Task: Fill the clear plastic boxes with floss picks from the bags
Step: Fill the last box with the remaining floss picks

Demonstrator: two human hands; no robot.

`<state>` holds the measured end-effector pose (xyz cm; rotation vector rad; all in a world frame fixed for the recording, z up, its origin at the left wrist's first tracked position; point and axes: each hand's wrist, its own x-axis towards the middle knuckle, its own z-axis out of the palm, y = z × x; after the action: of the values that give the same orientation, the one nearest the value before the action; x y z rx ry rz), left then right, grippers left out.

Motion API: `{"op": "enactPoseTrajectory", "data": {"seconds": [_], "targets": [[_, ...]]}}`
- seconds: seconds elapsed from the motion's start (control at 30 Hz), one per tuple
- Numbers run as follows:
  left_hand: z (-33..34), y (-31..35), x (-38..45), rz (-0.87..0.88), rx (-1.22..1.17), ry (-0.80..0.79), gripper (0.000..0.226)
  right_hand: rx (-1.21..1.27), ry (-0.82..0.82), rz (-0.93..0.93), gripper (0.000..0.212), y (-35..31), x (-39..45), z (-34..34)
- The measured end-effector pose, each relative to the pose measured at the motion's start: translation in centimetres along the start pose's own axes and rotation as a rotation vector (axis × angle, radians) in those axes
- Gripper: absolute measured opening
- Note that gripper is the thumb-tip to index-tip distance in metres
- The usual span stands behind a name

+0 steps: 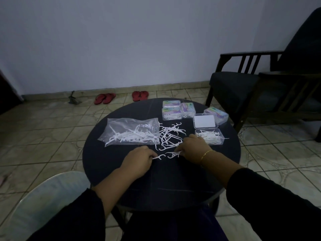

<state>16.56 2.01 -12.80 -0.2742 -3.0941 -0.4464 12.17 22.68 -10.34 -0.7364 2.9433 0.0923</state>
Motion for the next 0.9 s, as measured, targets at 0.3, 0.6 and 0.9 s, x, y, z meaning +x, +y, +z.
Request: {"op": "enactPoseTrajectory", "data": {"seconds": [0.3, 0.6, 0.9], "targets": [[0.9, 2.4, 2.2, 0.075, -0.004, 0.068, 0.032, 0.021, -0.076, 0.031, 0.058, -0.6, 2.1, 0.0], [0.9, 2.2, 3.1, 0.074, -0.015, 0.066, 0.029, -0.030, -0.065, 0.030, 0.031, 0.5, 3.0, -0.8], [-0.8, 2.4, 3.2, 0.082, 0.057, -0.073, 0.031, -0.101, -0.278, 0.076, 0.047, 1.1, 2.3, -1.1]]}}
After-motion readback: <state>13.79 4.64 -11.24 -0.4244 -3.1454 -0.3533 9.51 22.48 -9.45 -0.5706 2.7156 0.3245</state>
